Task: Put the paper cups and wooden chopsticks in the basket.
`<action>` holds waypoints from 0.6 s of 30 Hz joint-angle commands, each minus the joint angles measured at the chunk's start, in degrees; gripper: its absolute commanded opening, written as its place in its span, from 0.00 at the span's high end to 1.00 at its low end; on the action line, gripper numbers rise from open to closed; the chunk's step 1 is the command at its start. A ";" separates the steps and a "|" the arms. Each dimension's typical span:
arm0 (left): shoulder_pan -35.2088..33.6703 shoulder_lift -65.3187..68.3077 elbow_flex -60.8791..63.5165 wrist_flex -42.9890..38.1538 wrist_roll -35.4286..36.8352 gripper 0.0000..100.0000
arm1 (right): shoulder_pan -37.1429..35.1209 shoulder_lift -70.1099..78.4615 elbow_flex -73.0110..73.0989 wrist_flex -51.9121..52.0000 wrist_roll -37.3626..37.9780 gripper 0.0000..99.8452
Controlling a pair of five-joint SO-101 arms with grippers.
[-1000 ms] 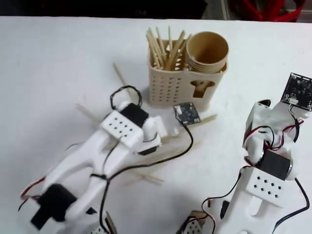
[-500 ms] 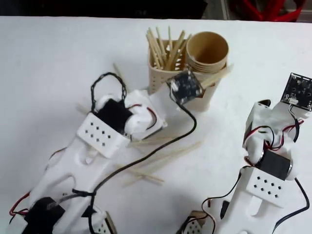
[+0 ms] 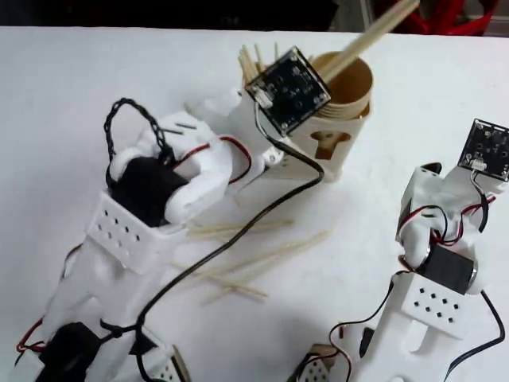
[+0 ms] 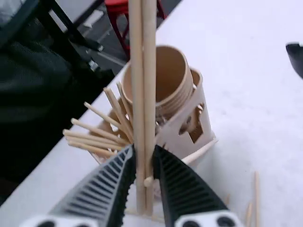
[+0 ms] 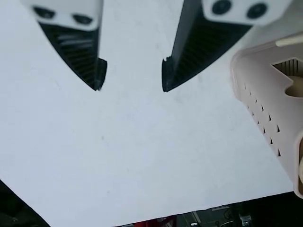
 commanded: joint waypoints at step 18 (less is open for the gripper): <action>-0.13 -2.42 21.19 -43.16 0.88 0.98 | -0.57 -0.66 -0.35 -1.19 0.09 0.80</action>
